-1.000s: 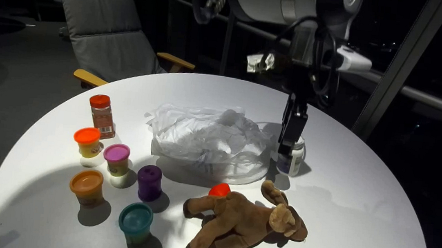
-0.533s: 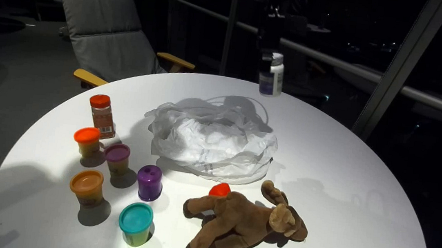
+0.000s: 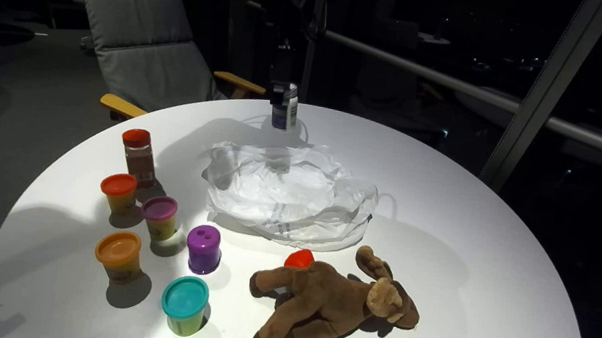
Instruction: Put the contents in the white plastic bag
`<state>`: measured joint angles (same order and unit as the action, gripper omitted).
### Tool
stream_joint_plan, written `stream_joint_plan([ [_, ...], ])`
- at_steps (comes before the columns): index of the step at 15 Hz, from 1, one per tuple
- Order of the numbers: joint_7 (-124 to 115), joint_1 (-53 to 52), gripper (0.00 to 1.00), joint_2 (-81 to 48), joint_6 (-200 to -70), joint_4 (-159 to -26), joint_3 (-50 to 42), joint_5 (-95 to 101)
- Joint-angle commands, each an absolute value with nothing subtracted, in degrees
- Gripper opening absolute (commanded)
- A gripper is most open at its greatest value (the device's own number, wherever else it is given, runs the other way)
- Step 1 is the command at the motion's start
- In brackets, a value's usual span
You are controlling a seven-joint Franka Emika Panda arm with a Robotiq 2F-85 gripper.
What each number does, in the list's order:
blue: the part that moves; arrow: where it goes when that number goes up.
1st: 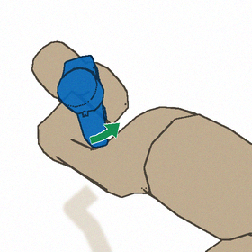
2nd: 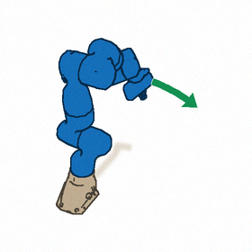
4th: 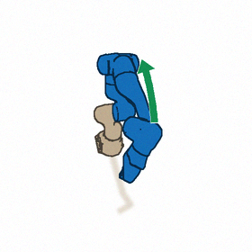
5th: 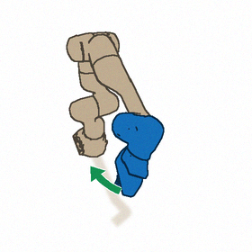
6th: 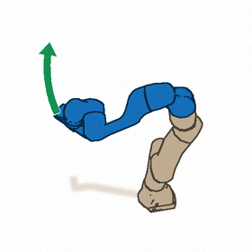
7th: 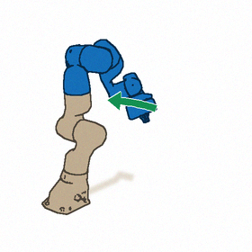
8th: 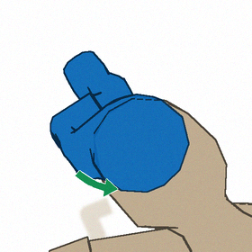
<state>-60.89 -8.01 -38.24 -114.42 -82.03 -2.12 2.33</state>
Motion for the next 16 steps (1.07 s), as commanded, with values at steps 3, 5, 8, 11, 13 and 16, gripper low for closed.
stream_joint_plan([
  [3, -60.8, -7.5, 0.24, -51.6, -111.4, -68.0, -2.3, -1.6],
  [5, -61.2, -7.5, 0.24, -55.1, -110.4, -64.7, -2.7, -1.8],
  [8, -62.4, -7.6, 0.24, -59.5, -109.2, -60.3, -3.5, -1.5],
  [11, -63.6, -7.8, 0.24, -62.2, -107.8, -56.4, -4.6, -0.5],
  [13, -63.3, -7.6, 0.75, -63.1, -106.7, -54.5, -4.8, -0.6],
  [16, -62.4, -7.5, 0.95, -61.1, -106.7, -55.1, -4.7, -0.7],
])
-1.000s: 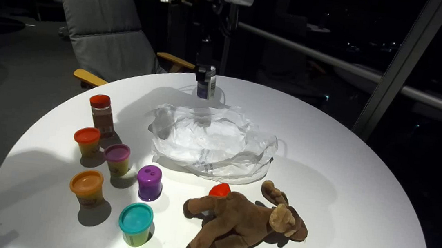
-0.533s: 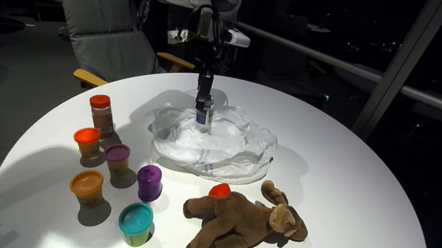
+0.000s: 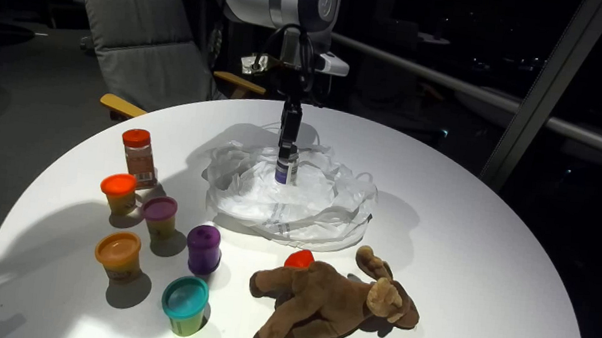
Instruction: Put the contents in the white plastic bag
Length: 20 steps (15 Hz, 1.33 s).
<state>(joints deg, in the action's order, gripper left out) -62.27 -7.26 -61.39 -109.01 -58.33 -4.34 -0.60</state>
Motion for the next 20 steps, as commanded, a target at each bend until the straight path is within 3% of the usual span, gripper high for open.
stream_joint_plan([
  [1, -61.7, -7.5, 1.00, -59.2, -106.2, -56.4, -4.3, -0.8],
  [8, -53.4, -14.2, 1.00, -42.9, -104.7, -69.2, -2.9, 4.6],
  [20, -46.7, -21.8, 1.00, -23.4, -118.9, -102.1, 4.8, 7.5],
])
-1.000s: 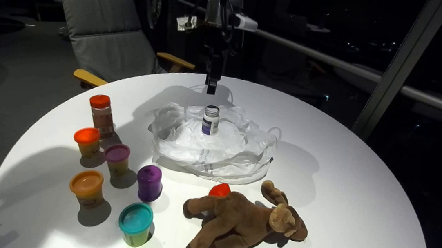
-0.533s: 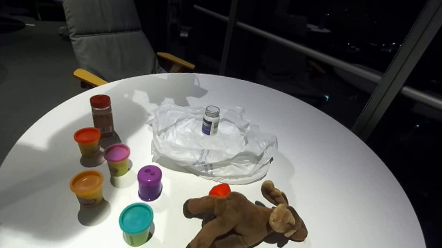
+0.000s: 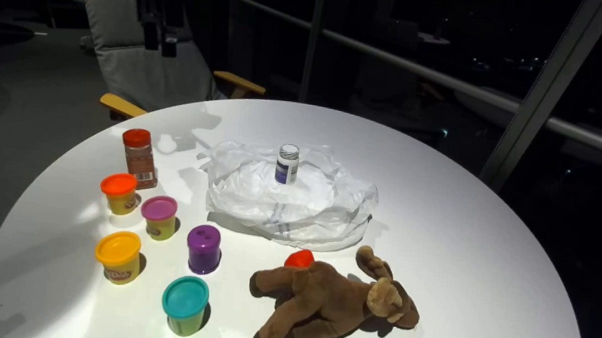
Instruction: Put the contents in the white plastic bag
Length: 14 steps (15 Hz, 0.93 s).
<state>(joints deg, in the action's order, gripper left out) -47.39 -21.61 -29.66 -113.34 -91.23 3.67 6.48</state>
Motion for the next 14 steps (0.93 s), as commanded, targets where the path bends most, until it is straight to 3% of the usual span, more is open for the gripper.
stream_joint_plan([
  [1, -47.2, -22.2, 1.00, -22.3, -120.6, -105.2, 4.8, 8.3],
  [9, -47.4, -20.5, 1.00, -12.2, -134.3, -128.4, 7.0, 7.4],
  [14, -47.1, -19.4, 1.00, -12.6, -143.2, -132.0, 7.9, 2.8],
])
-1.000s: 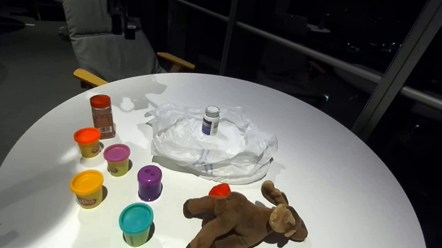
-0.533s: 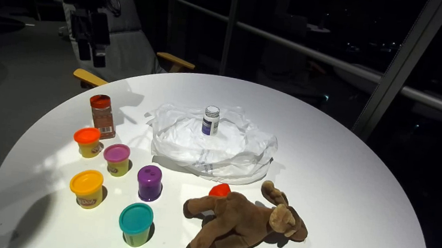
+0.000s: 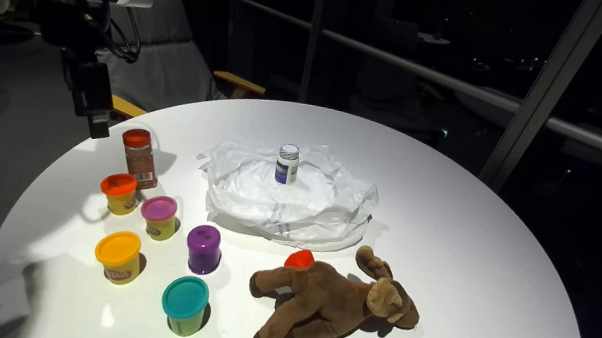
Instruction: Put the contents in the white plastic bag
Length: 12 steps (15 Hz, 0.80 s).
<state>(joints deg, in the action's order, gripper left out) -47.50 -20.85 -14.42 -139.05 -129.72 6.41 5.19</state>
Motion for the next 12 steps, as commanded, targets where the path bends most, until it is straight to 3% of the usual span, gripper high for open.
stream_joint_plan([
  [1, -47.6, -19.5, 1.00, -13.1, -144.0, -131.7, 7.8, 2.9],
  [12, -48.2, -20.0, 1.00, -19.4, -143.6, -126.1, 7.1, 2.2],
])
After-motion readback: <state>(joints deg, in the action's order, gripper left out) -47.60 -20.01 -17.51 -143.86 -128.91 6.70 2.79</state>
